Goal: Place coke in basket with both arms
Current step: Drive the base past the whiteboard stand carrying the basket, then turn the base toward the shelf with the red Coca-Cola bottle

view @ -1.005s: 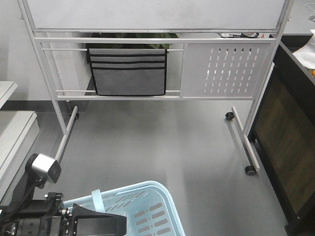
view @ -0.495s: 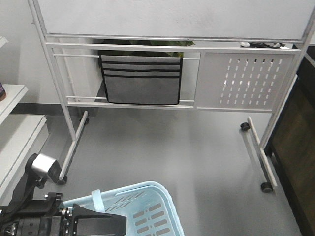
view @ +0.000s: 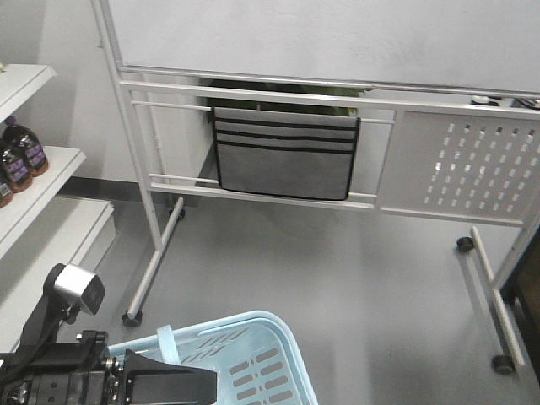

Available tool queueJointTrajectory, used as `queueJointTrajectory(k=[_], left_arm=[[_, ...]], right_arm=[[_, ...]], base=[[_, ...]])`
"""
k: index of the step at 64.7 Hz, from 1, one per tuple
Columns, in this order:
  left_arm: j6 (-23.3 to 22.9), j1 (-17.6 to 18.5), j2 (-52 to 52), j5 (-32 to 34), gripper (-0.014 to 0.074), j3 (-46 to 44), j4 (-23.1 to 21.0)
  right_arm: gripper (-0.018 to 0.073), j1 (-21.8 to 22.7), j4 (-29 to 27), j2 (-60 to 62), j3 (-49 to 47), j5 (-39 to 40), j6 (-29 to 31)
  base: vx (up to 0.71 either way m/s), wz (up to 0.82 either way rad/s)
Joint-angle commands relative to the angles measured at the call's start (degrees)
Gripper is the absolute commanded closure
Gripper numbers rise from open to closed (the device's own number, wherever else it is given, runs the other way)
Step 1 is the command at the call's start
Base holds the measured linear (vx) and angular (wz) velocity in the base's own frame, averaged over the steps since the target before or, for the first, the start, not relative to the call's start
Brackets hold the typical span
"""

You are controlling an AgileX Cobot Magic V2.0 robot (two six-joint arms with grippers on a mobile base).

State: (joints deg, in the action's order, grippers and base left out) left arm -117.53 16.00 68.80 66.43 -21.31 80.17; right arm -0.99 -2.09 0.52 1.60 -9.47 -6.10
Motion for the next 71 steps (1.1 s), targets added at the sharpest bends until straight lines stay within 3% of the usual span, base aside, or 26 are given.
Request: queueJointTrajectory(k=[1, 71], left_arm=[[0.38, 0.35, -1.28, 12.53, 0.0603, -1.23, -4.07], [0.38, 0.35, -1.28, 12.53, 0.0603, -1.23, -4.07]], right_arm=[[0.0564, 0.33, 0.19, 1.06, 0.84, 3.96, 0.27], [0.0564, 0.33, 0.19, 1.06, 0.84, 4.09, 0.27]], base=[[0.17, 0.25], [0.14, 0.38]])
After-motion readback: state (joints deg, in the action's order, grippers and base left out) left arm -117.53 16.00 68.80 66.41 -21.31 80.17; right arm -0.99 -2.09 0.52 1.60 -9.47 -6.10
